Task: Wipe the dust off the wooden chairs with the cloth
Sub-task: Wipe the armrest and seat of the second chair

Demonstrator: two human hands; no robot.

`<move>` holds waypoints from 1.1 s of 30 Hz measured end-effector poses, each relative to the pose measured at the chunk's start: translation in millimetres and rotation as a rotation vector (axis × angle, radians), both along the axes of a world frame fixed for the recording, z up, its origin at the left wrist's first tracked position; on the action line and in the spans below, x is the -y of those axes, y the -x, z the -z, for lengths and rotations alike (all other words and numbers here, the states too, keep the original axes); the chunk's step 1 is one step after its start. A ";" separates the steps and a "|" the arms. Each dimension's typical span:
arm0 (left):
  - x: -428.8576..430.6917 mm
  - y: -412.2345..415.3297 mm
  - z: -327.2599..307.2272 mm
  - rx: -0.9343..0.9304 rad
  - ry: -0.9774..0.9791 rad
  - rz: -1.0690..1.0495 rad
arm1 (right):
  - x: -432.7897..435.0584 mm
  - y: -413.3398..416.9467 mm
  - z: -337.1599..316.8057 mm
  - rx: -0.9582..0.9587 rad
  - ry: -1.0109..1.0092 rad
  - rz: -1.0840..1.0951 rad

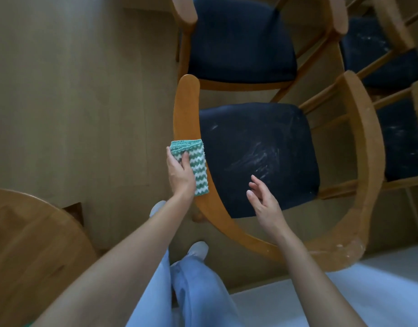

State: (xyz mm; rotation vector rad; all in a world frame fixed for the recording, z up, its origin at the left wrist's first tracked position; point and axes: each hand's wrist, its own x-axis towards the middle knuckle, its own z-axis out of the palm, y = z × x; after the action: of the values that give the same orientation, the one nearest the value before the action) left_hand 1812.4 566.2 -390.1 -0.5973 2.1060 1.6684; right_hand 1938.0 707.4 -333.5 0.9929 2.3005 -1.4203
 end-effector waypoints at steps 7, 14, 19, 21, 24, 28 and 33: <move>-13.3 -108.1 -9.8 0.314 0.024 0.007 | -16.7 -46.2 -11.9 0.001 -0.064 0.096; -65.3 -186.5 -39.9 0.796 -0.121 0.241 | -5.3 -113.7 -33.0 -0.005 -0.385 0.147; -86.6 -203.2 -54.3 0.915 -0.238 0.458 | 13.4 -160.2 -19.6 -0.112 -0.601 0.156; -91.6 -202.3 -59.9 1.009 -0.291 0.538 | 20.3 -172.1 -11.6 -0.103 -0.639 0.109; -93.7 -198.0 -66.9 1.050 -0.301 0.732 | 22.0 -182.1 -3.0 -0.021 -0.716 0.138; -75.2 -174.6 -75.2 0.779 -0.165 1.113 | 17.6 -181.6 8.8 0.082 -0.792 0.151; -53.0 -118.6 -74.2 -0.012 -0.053 1.176 | -27.5 -167.0 12.5 0.102 -0.809 0.353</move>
State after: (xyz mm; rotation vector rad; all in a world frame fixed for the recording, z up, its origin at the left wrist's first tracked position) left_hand 1931.0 619.2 -315.9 0.6005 1.7688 0.9881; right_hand 2105.0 735.0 -345.9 1.6963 2.7502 -0.4475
